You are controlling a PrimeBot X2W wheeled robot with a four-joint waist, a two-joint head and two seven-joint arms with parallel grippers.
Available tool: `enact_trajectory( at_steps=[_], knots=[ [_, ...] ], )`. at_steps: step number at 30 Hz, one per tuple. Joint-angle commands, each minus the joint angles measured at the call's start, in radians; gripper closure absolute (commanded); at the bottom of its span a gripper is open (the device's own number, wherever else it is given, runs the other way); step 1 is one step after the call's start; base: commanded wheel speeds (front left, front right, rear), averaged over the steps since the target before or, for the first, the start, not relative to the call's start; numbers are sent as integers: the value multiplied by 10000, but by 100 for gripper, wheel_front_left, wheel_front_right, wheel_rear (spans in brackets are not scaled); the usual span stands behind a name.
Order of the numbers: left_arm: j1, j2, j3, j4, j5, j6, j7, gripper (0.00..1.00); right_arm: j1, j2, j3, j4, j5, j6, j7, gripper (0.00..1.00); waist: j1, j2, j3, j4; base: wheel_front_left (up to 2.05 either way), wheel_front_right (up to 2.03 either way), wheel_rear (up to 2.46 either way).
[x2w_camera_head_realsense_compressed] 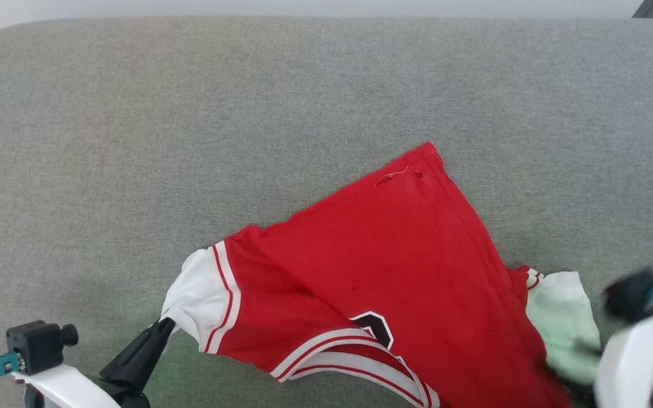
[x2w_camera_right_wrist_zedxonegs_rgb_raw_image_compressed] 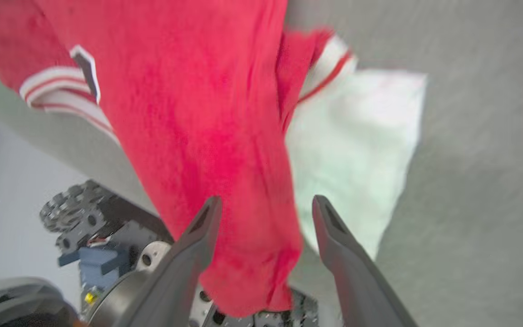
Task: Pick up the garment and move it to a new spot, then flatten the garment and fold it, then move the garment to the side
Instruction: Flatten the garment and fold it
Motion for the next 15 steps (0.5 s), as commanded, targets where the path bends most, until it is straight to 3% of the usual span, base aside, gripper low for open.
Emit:
enact_trajectory(
  at_steps=[1,4,7,9,15],
  knots=[
    [42,-89,61,-58,70,23,-21,100,-757,-251,-273,-284,51,-6,-98,0,0,-1,50,30,0,0,0],
    [-94,-158,28,-192,143,23,-21,100,-2177,-472,-466,-343,-85,-6,-239,0,0,-1,278,140,0,0,0],
    [-375,-218,-12,-362,225,23,-21,100,-4660,-504,-35,438,-457,-6,-851,0,0,-1,809,331,0,0,0],
    [-482,-229,-48,-413,265,23,-21,100,-5273,-490,191,743,-593,-6,-1040,0,0,-1,967,394,0,0,0],
    [-1267,-390,-372,-629,414,23,-21,100,-7903,-456,1679,3431,-1398,-6,-1541,0,0,-1,1766,882,0,0,0]
  ],
)
